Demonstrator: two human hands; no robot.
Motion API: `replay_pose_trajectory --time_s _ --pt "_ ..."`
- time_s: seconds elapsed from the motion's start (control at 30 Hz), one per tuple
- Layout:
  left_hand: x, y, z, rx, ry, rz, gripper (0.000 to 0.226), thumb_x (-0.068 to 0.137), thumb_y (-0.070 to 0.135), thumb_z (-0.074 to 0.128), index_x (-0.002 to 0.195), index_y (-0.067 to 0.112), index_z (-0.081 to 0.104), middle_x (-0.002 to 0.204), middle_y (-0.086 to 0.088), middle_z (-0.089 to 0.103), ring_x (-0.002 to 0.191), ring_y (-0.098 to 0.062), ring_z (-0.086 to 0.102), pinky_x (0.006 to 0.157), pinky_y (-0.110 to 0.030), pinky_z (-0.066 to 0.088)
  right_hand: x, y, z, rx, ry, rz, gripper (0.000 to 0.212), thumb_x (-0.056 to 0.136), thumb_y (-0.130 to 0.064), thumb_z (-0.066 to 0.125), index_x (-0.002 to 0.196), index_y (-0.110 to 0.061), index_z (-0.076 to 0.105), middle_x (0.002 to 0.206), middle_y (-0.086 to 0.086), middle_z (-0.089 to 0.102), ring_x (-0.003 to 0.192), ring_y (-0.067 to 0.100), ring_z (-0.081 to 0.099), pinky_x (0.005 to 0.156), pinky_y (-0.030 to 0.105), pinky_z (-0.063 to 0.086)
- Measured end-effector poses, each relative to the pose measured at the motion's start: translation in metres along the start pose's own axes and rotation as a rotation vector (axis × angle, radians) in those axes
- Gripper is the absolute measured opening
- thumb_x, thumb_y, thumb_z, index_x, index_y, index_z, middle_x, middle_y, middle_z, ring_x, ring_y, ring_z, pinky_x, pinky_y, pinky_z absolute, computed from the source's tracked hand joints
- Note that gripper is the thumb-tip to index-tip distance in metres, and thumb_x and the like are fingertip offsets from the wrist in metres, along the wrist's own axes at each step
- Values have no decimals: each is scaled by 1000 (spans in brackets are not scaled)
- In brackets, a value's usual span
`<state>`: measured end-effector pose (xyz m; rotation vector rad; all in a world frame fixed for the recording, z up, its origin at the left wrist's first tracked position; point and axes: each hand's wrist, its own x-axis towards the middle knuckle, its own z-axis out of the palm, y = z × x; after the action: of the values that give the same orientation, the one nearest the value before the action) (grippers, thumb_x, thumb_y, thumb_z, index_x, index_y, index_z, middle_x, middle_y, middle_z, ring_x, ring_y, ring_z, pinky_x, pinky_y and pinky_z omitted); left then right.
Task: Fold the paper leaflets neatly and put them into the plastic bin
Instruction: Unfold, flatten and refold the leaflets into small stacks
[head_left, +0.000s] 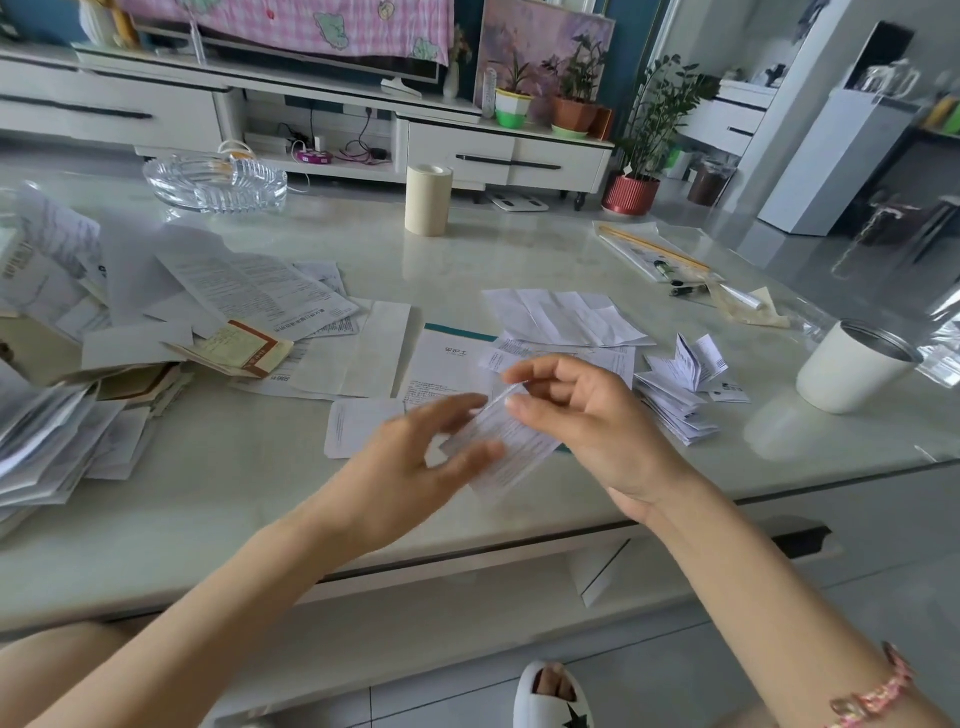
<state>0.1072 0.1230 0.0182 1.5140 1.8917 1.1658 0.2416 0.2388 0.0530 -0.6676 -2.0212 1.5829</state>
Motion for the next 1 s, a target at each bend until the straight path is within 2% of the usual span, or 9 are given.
replay_pose_trajectory --time_s 0.1,0.23,0.37,0.53,0.63,0.77,0.83,0.9,1.0 --pt "-2 1 11 -46 -46 -25 18 94 31 50 97 15 59 81 0 63 64 -9 55 65 -34 48 -1 2 4 -100 -61 -30 28 82 2 66 97 -21 65 84 -4 62 75 2 57 74 14 47" --pt "1 0 12 -95 -141 -59 19 97 9 44 100 11 62 85 -1 68 64 -15 66 55 -27 53 -4 3 1 -602 -56 -134 19 79 -13 72 82 -30 64 87 -10 51 80 2 49 76 10 39" --pt "1 1 16 -138 -162 -98 22 97 10 43 93 19 63 78 1 71 61 -16 65 54 -27 53 -3 -1 -20 -489 -61 -23 15 79 -10 72 72 -19 63 69 -2 59 57 2 50 61 15 42" --pt "5 -4 14 -81 -50 -125 23 95 12 47 83 20 64 73 4 71 61 -8 64 61 -24 52 22 24 -98 -100 619 109 16 85 -3 64 76 -13 56 68 5 56 37 -1 49 42 11 43" --pt "4 -4 14 -70 37 -94 23 94 13 49 84 27 64 75 10 70 65 -2 64 64 -20 52 31 60 -133 -135 935 212 9 83 -5 66 82 -7 57 78 13 60 36 1 50 39 12 42" --pt "8 -8 6 -3 242 -52 27 91 9 53 81 33 62 81 17 66 74 3 60 68 -15 46 39 93 -140 -414 1042 229 11 79 -7 64 88 -1 60 87 17 65 72 24 58 65 24 42" --pt "11 -11 1 82 339 -34 22 89 7 55 88 26 66 84 17 62 74 3 57 65 -7 41 43 98 -137 -523 1011 232 14 80 -9 62 89 2 60 88 18 65 83 31 57 66 27 37" --pt "13 -15 -4 187 366 -41 19 89 8 56 101 18 67 94 9 62 76 -5 55 67 -12 38 45 104 -133 -630 984 243 16 79 -11 61 91 -1 59 97 18 63 94 34 56 71 33 40" --pt "14 -22 -10 383 280 -116 33 90 20 57 123 17 57 128 -1 54 111 -18 47 87 -25 34 47 106 -132 -727 991 254 23 81 -16 62 100 -3 57 111 20 55 107 34 49 80 36 41"
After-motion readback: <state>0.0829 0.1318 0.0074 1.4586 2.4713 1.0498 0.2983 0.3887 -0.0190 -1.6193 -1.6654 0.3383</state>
